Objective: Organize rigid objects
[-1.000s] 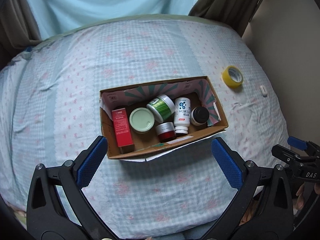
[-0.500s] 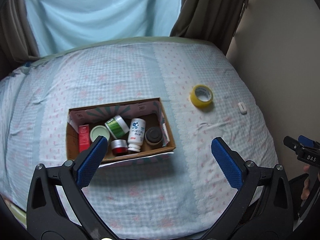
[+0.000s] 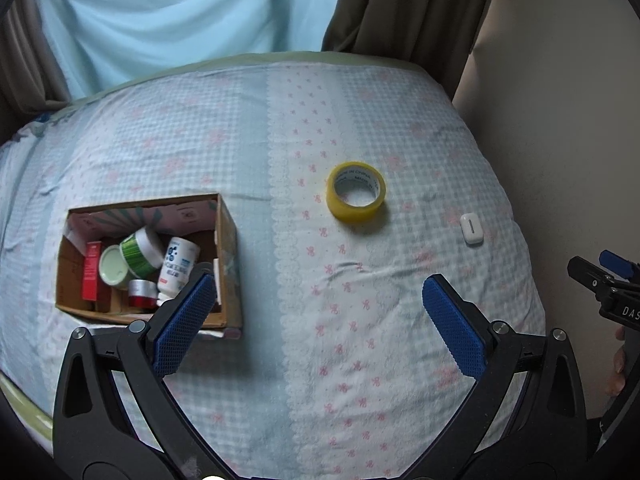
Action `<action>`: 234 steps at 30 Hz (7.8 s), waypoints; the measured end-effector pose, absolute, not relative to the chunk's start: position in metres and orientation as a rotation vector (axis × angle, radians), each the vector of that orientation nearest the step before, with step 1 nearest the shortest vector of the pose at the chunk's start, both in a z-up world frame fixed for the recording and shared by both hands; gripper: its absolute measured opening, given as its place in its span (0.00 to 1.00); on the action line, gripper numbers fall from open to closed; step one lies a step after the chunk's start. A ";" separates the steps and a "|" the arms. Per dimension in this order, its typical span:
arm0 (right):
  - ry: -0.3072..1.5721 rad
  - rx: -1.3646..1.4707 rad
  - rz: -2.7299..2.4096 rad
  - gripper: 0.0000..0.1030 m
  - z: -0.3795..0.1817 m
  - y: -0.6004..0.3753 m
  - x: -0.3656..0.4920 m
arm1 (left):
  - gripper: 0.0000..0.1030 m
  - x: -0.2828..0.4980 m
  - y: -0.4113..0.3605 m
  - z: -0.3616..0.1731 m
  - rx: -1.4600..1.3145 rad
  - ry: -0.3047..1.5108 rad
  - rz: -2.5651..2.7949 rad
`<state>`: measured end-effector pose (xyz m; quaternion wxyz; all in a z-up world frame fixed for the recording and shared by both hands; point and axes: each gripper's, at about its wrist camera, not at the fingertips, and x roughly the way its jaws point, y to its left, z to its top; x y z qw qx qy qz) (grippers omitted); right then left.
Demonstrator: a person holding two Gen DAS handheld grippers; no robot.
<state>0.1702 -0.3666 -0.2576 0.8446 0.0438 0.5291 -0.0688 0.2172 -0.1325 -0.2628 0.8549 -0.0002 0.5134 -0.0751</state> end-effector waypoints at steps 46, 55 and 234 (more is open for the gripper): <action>1.083 -0.006 -0.121 0.41 -0.489 -0.412 0.305 | 0.93 0.404 -0.228 -0.506 0.146 1.024 -0.283; 1.048 0.010 -0.118 0.41 -0.459 -0.404 0.299 | 0.93 0.384 -0.220 -0.450 0.147 0.941 -0.292; 0.680 0.002 -0.010 0.93 -0.035 -0.069 0.106 | 1.00 0.067 0.145 -0.014 -0.020 0.534 -0.011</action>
